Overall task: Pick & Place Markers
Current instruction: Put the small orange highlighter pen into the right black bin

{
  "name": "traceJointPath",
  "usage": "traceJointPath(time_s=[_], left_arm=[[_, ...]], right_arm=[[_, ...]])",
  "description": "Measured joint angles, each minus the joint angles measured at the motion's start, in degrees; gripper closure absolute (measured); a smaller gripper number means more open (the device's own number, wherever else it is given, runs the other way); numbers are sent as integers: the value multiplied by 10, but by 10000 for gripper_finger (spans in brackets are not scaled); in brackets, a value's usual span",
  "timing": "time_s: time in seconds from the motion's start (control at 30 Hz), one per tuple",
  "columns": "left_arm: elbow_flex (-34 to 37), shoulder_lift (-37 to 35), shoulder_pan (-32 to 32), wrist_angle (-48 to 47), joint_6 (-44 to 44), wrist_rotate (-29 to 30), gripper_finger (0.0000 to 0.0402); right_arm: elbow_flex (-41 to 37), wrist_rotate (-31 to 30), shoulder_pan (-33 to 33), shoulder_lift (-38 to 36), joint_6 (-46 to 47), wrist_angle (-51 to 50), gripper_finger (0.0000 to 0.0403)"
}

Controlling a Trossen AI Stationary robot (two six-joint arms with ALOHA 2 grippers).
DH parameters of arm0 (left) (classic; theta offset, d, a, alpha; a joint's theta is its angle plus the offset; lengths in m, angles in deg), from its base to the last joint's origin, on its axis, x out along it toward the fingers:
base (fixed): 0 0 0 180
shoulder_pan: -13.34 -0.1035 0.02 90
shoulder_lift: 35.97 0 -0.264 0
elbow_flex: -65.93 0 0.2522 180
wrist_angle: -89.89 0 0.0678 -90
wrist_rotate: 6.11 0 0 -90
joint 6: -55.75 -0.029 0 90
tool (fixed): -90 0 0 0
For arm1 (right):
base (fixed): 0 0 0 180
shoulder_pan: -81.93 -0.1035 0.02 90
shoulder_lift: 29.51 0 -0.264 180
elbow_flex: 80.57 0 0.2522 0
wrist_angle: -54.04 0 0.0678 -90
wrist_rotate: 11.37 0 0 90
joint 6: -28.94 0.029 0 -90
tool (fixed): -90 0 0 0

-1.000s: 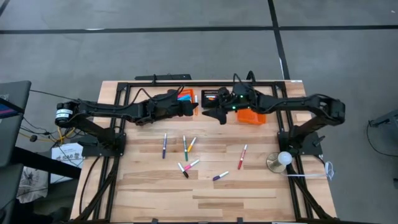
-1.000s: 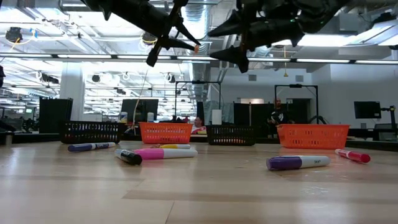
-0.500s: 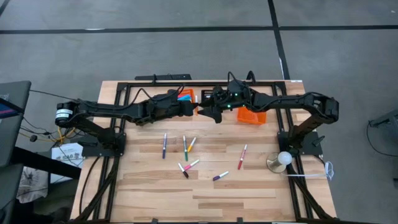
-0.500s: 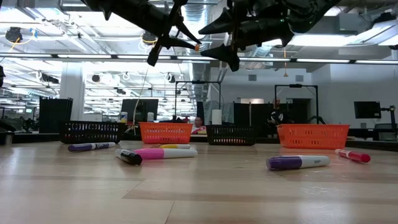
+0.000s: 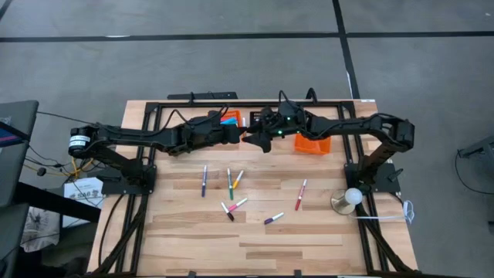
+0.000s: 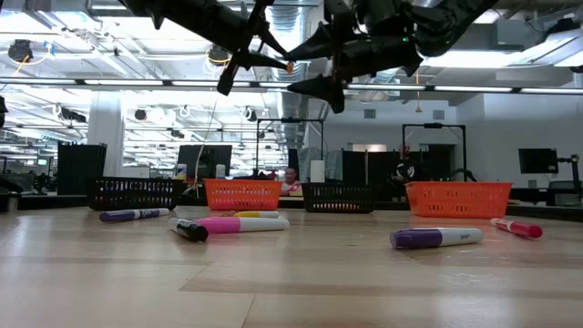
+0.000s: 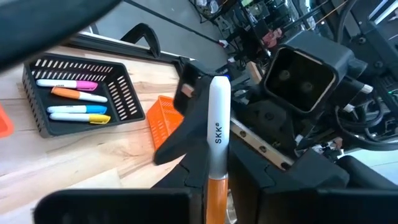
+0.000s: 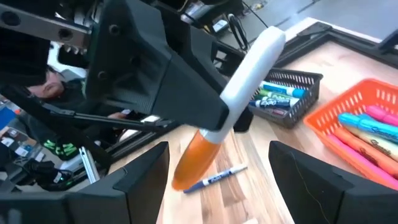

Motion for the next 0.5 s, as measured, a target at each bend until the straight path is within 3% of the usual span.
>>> traceJointPath(time_s=[0.5], left_arm=[[0, 0, 0, 2, 0, -1, 366]], right_arm=[[22, -14, -2, -1, -15, -6, 138]])
